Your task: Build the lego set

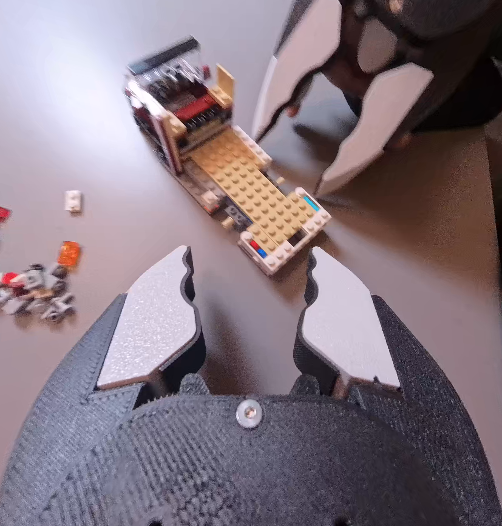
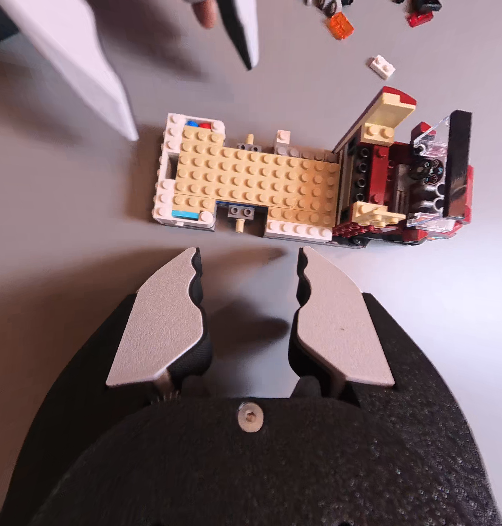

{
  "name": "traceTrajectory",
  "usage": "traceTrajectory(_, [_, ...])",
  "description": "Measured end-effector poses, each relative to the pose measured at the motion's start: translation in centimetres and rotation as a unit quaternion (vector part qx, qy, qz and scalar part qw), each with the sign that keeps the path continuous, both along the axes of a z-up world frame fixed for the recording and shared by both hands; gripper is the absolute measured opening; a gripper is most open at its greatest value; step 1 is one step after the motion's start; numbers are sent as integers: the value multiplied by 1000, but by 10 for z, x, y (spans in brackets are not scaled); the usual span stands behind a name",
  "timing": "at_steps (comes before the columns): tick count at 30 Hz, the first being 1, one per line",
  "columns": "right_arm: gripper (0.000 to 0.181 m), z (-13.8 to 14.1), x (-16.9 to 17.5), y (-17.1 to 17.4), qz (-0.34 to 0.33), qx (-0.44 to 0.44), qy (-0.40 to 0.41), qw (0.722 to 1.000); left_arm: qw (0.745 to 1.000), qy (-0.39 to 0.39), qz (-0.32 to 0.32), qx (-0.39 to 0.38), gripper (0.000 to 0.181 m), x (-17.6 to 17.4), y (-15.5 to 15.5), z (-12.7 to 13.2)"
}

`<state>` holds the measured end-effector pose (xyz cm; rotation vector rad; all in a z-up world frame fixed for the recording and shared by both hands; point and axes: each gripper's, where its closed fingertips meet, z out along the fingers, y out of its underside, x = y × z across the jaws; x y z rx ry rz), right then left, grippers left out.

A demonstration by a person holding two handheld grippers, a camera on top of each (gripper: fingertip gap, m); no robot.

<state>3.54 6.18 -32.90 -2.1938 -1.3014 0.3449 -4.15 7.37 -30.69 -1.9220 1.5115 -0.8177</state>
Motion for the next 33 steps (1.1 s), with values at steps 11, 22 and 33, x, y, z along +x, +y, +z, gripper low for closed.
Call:
traceTrajectory(11, [58, -2, 9, 30, -5, -24, 23, 999, 997, 26, -42, 52, 45, 16, -17, -18])
traceTrajectory(22, [85, 33, 43, 35, -11, -115, 65, 991, 981, -61, -125, 133, 51, 78, -75, 18])
traceTrajectory(33, [73, -5, 46, 36, 165, -64, -177, 968, 983, -99, 73, 134, 62, 4, 31, 38])
